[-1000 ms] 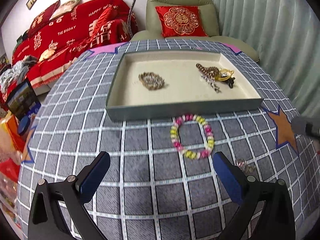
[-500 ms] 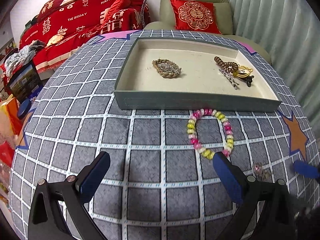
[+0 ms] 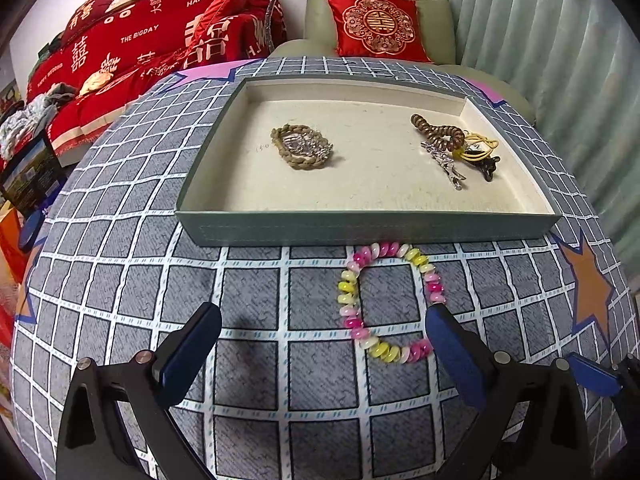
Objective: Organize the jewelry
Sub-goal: 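Move both tools back over the bead bracelet and silver heart pendant, then grasp the silver heart pendant with the right tool while the left tool grasps the bead bracelet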
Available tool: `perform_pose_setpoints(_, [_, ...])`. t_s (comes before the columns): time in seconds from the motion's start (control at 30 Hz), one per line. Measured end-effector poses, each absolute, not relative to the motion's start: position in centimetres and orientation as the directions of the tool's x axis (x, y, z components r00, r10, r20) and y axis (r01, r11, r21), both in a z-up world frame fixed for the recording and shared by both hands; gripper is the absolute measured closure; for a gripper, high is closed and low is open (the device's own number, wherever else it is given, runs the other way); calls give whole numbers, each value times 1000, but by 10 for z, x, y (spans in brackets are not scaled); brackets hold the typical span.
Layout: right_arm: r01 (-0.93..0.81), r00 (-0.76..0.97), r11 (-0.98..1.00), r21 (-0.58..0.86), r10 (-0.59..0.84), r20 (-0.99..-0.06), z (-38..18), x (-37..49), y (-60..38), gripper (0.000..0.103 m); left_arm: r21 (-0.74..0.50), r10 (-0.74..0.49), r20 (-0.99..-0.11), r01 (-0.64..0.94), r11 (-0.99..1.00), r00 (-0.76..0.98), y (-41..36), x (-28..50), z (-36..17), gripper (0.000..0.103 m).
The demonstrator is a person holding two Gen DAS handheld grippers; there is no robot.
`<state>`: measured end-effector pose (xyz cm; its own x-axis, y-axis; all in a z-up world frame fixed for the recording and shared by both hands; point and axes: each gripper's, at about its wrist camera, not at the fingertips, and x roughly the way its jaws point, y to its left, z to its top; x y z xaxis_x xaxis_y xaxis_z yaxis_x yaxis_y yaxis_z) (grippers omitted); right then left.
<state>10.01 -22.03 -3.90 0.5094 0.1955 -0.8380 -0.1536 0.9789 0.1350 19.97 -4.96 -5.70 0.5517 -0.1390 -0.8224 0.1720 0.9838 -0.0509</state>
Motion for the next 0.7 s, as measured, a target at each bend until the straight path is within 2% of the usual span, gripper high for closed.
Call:
perform_pose_setpoints(0.03, [-157,510,978,134,196,-837,-39,101,-218,24,-46,-137,-822,175,984,552,-51,200,-57,0])
perform_pose_setpoints(0.1, [-163,514,979,119,187,-837,-41,104,-214,28,-39,-133,-827,181,983,546,-53,201,-59,10])
perform_pose_setpoints(0.23, [-173,518,982,82,161,-840,-46,107,-206,44,-33,-126,-838,181,983,531,-56,205,-64,10])
perform_pose_setpoints(0.43, [-181,534,983,36,129,-836,-48,110,-199,46,-17,-127,-834,204,979,537,-64,205,-64,14])
perform_pose_setpoints(0.5, [-189,540,982,14,116,-834,-49,110,-196,46,-18,-131,-830,208,978,542,-66,204,-63,21])
perform_pose_setpoints(0.67, [-193,551,981,-8,101,-829,-49,110,-194,47,-16,-134,-828,217,976,544,-69,203,-62,21])
perform_pose_setpoints(0.7, [-194,553,981,-11,101,-827,-49,109,-193,52,-16,-134,-828,216,976,544,-69,203,-62,21])
